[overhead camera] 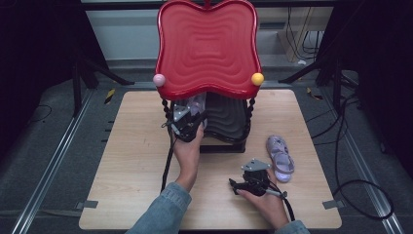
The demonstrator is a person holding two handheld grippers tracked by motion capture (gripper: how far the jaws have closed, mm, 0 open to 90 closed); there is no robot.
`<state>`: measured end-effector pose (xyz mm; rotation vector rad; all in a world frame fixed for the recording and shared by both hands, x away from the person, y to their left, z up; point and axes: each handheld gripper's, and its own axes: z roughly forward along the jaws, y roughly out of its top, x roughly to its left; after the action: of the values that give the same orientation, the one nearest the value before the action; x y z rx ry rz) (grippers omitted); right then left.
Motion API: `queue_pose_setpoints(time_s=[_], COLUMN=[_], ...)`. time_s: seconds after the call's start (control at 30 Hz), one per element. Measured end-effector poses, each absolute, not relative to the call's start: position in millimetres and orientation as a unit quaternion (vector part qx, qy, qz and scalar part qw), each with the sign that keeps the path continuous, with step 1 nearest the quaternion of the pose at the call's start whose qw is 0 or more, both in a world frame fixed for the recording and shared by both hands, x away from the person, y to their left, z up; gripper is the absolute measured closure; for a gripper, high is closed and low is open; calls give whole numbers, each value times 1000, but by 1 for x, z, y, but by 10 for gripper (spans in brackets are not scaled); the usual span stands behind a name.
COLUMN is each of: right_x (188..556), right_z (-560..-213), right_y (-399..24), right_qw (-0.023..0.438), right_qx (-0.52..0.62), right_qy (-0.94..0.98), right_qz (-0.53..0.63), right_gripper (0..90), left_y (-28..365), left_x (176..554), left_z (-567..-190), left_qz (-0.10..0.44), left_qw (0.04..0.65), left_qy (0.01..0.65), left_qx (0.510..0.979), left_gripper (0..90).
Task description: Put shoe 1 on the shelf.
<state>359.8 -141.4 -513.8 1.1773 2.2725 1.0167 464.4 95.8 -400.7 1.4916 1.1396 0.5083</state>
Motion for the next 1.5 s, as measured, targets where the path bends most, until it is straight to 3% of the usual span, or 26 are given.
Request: queue_pose_setpoints(time_s=[0.73,1.2,1.5], right_x=[360,359,359], right_z=[-514,-514,-514], right_y=[-142,-142,-142], right_qw=[192,193,193], right_qx=[418,418,419], right_qy=[811,811,810], right_qz=[362,362,362], right_gripper=[150,149,148], left_y=[84,92,100], left_x=[467,445,416], left_z=[-398,-377,-371], left_qz=[214,238,260], left_qw=[562,557,533], left_qy=[480,443,402], left_qx=[638,661,698], left_gripper=[702,488,413])
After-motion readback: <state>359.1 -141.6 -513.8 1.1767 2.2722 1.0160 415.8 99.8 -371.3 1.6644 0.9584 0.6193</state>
